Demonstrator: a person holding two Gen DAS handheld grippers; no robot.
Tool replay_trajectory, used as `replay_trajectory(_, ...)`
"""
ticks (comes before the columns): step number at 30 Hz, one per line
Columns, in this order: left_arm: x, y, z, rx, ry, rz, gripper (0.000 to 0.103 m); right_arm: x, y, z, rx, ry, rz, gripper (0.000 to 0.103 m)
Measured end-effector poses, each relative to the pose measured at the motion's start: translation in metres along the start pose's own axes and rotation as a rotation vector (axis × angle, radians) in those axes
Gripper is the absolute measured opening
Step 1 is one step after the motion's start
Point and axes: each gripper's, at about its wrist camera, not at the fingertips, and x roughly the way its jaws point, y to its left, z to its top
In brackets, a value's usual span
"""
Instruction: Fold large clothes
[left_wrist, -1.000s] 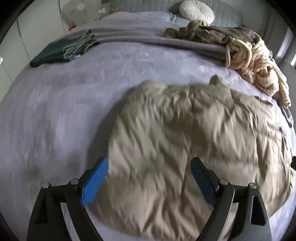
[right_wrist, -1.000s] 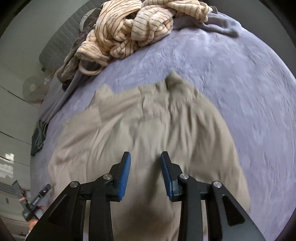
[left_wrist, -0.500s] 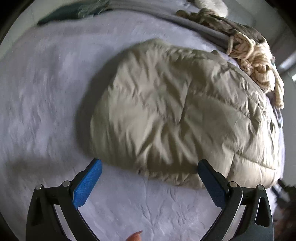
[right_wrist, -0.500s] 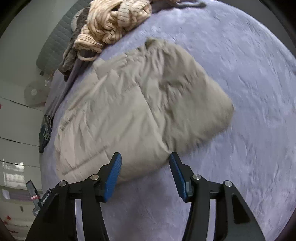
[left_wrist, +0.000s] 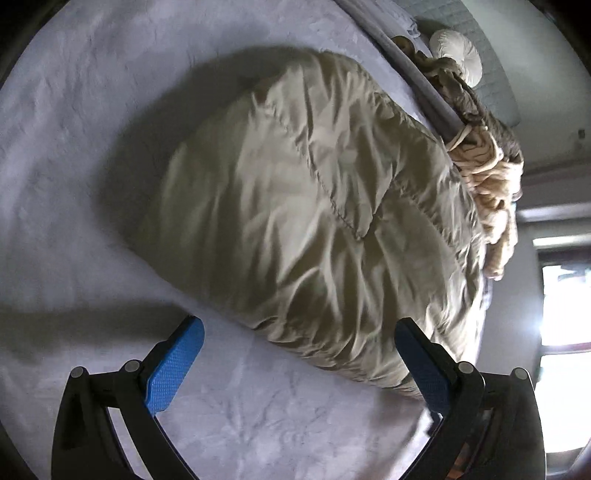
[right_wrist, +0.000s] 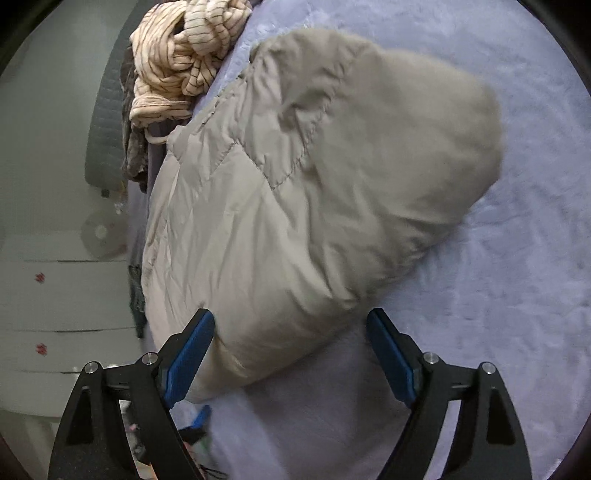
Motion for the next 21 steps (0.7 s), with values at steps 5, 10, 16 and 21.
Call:
replay_trajectory(5,0.01,-0.004,0.011,-0.001,-0.047,-0.029,0.103,0.014,-0.001,0.006,0.067,-0.016,0.075,0.088)
replay_trajectory(10,0.008,-0.015,0.032,-0.027,-0.101,-0.057,0.103,0.025,0.002,0.02,0.135,-0.03,0.163,0.103)
replay_trajectory(16,0.027,-0.017,0.048,-0.063,-0.145,-0.024,0.103,0.044,0.009,0.032,0.144,0.004,0.186,0.103)
replay_trajectory(21,0.035,-0.017,0.056,-0.083,-0.154,-0.019,0.05,0.054,0.014,0.036,0.126,0.024,0.165,0.103)
